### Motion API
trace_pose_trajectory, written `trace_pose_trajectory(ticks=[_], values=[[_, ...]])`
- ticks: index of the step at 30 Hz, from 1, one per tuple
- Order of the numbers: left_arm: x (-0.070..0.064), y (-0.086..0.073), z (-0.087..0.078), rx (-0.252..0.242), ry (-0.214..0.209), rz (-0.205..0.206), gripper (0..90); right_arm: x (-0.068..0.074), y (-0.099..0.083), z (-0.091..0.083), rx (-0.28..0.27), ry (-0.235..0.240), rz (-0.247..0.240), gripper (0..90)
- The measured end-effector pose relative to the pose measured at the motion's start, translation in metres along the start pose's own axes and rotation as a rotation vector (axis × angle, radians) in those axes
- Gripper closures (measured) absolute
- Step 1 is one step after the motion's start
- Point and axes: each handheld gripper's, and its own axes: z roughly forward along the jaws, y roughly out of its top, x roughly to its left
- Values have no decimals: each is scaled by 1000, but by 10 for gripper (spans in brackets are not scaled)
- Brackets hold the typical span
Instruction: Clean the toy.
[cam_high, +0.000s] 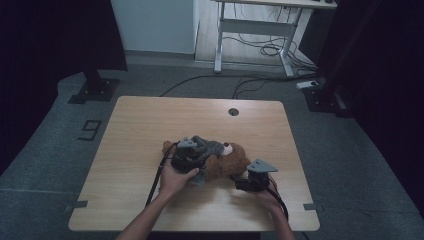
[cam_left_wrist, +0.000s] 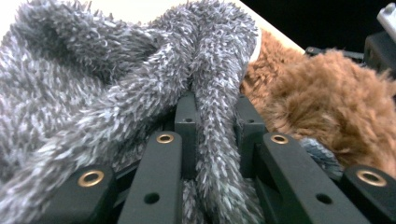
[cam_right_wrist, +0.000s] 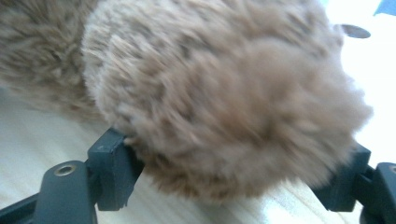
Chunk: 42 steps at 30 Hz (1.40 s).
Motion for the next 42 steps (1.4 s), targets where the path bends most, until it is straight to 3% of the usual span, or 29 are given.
trace_pose_trajectory(ticks=[3, 5, 8, 11, 14, 16, 17, 21, 25, 27, 31, 33, 37, 40, 42], values=[[-2, -6, -2, -9, 8, 17, 761, -4, 4, -13, -30, 56, 11, 206], [-4, -9, 0, -4, 1, 27, 762, -6, 7, -23, -80, 81, 26, 203], [-10, -13, 3, 1, 9, 56, 763, -11, 15, -33, -122, 73, 59, 174], [-13, -16, 3, -9, 28, 78, 764, -10, 19, -25, -89, 71, 76, 130], [-12, -21, 4, -19, 50, 94, 764, -5, 17, -1, 4, 90, 105, 103], [-10, -23, 3, -32, 83, 115, 765, -4, 17, 9, 5, 78, 133, 167], [-7, -24, 3, -33, 86, 113, 765, -3, 18, 12, 16, 72, 149, 217], [5, -19, 4, -23, 82, 97, 766, 8, 20, 19, 24, 7, 97, 382], [15, -8, 10, 1, 93, 101, 766, 14, 20, 22, 6, -28, 81, 430], [18, -3, 11, 13, 78, 96, 764, 14, 20, 23, -4, -40, 91, 442], [24, 6, 6, 23, 5, 20, 757, 17, 17, 22, -24, -54, 91, 450], [17, 11, -1, -4, -2, 17, 751, 18, 17, 21, -28, -62, 88, 450], [-13, 22, -4, -53, -5, 91, 746, 19, 16, 20, -25, -66, 71, 446], [-39, 27, 9, -40, 3, 181, 743, 20, 16, 21, -28, -72, 76, 442], [-51, 25, 26, -6, 1, 207, 739, 20, 16, 20, -25, -71, 85, 441]])
